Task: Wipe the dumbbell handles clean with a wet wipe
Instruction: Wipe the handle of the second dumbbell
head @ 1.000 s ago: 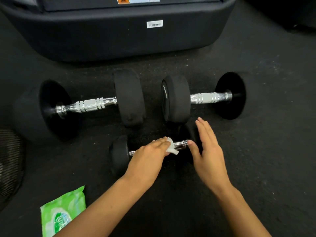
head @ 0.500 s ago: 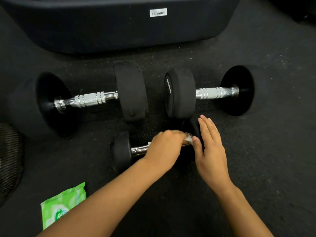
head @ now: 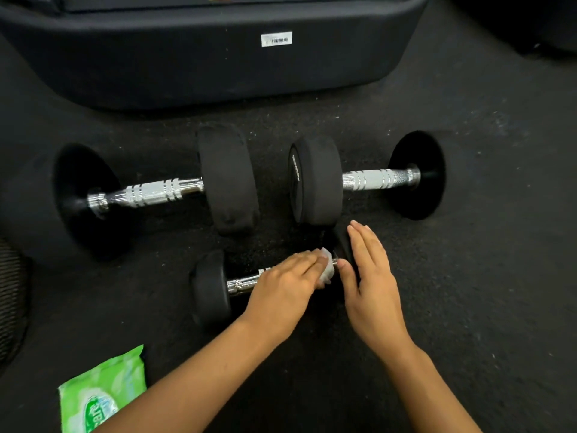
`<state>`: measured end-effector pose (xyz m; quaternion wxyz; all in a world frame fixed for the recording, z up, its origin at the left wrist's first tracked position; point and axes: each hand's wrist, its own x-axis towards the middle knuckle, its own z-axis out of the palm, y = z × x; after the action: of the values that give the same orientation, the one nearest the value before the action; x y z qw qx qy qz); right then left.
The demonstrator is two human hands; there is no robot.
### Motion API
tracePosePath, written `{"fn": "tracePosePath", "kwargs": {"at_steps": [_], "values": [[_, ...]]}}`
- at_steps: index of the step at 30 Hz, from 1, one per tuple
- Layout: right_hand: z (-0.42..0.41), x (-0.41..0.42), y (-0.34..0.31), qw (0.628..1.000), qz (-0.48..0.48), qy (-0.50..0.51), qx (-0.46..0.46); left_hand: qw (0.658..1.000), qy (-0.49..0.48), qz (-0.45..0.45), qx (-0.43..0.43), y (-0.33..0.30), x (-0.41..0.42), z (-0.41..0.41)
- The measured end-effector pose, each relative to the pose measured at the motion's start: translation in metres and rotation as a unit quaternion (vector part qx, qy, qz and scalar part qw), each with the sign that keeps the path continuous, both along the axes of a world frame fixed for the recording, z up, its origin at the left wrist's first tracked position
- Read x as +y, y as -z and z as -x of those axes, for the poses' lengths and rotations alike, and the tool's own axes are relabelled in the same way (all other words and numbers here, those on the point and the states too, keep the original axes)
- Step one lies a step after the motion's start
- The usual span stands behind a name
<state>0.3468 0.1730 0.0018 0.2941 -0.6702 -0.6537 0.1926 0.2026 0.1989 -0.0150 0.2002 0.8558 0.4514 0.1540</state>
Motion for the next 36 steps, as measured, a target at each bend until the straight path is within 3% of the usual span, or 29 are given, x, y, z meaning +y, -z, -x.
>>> {"fn": "tracePosePath", "kwargs": {"at_steps": [2,5,11,14,16,18,22,25,28,30,33,36], "values": [[0.000,0.000,0.000,1.000,-0.005,0.002,0.003,0.999,-0.001,-0.014,0.031,0.000,0.005,-0.006],[0.000,0.002,0.000,1.000,-0.003,0.006,-0.002,0.997,-0.036,0.063,0.007,-0.009,0.018,-0.014],[0.000,0.001,0.001,1.000,-0.007,0.006,0.003,0.996,0.001,-0.088,0.011,0.011,-0.002,-0.007],[0.001,0.002,0.002,1.000,-0.005,0.011,-0.001,0.998,-0.051,-0.004,0.043,-0.010,0.014,-0.024],[0.002,0.002,0.002,1.000,-0.004,0.011,0.003,0.990,-0.088,0.100,0.053,-0.017,0.027,-0.025],[0.003,0.002,0.000,1.000,-0.005,0.012,0.010,0.976,-0.100,0.194,0.018,-0.018,0.038,-0.021],[0.004,0.002,0.000,1.000,-0.004,0.022,0.016,0.933,-0.035,0.357,0.041,-0.027,0.069,-0.017],[0.005,0.002,0.001,1.000,-0.002,0.024,0.014,0.921,-0.028,0.388,0.027,-0.031,0.075,-0.015],[0.004,0.001,0.000,1.000,-0.003,0.023,0.015,0.956,-0.099,0.273,-0.032,-0.020,0.046,-0.017],[0.005,0.001,0.000,1.000,-0.008,0.024,0.015,0.992,-0.111,0.058,-0.029,-0.005,0.018,-0.019],[0.005,0.001,0.001,1.000,-0.009,0.027,0.013,0.985,-0.023,-0.168,-0.020,0.020,-0.001,-0.020],[0.006,0.001,0.001,0.999,-0.002,0.032,0.017,0.976,-0.008,-0.220,-0.002,0.026,-0.004,-0.018]]}}
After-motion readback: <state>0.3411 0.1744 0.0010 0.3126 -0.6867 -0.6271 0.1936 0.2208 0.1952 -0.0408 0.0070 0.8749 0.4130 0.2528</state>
